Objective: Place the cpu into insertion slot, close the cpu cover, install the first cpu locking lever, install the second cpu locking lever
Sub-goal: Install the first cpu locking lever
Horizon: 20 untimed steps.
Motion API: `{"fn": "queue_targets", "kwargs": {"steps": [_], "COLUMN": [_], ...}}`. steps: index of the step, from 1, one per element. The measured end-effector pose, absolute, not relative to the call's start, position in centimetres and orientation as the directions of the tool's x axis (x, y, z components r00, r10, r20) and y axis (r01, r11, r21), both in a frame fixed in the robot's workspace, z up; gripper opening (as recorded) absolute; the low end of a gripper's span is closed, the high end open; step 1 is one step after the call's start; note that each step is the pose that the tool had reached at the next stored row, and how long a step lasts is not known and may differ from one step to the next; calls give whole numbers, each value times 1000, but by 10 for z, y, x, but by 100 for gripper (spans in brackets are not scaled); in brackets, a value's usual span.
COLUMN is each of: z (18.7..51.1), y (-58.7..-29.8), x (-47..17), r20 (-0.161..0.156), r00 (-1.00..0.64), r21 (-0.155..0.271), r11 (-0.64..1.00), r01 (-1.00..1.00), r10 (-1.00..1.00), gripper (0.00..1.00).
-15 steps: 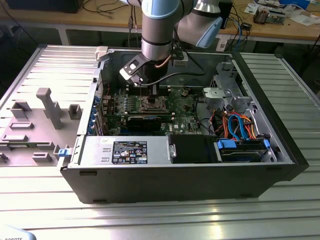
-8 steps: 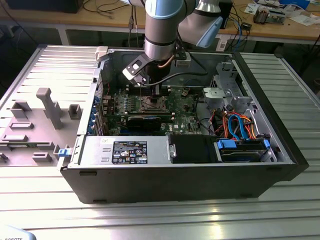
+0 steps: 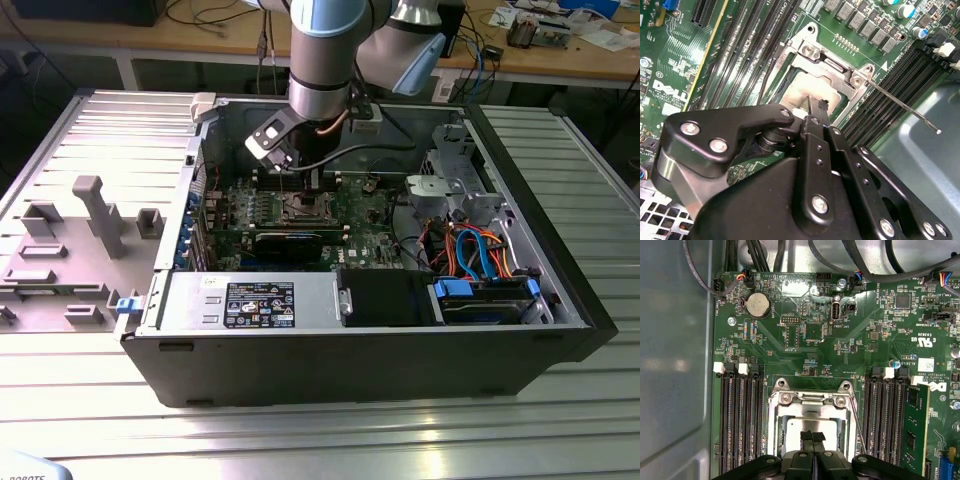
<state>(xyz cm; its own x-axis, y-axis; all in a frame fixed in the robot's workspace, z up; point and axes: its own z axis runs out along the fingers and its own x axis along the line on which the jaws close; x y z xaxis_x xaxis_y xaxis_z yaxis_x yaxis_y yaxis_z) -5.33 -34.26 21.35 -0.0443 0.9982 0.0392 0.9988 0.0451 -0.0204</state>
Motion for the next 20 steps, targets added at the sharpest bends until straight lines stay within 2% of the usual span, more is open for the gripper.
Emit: {"fn": "queue_targets", "kwargs": {"steps": [20], "z": [243], "y": [-343], "x": [-53], "r20": [39], "r00": [-44], "r21": [-20], "r11": [45], "r01": [999], "r10": [998], "gripper": [11]}}
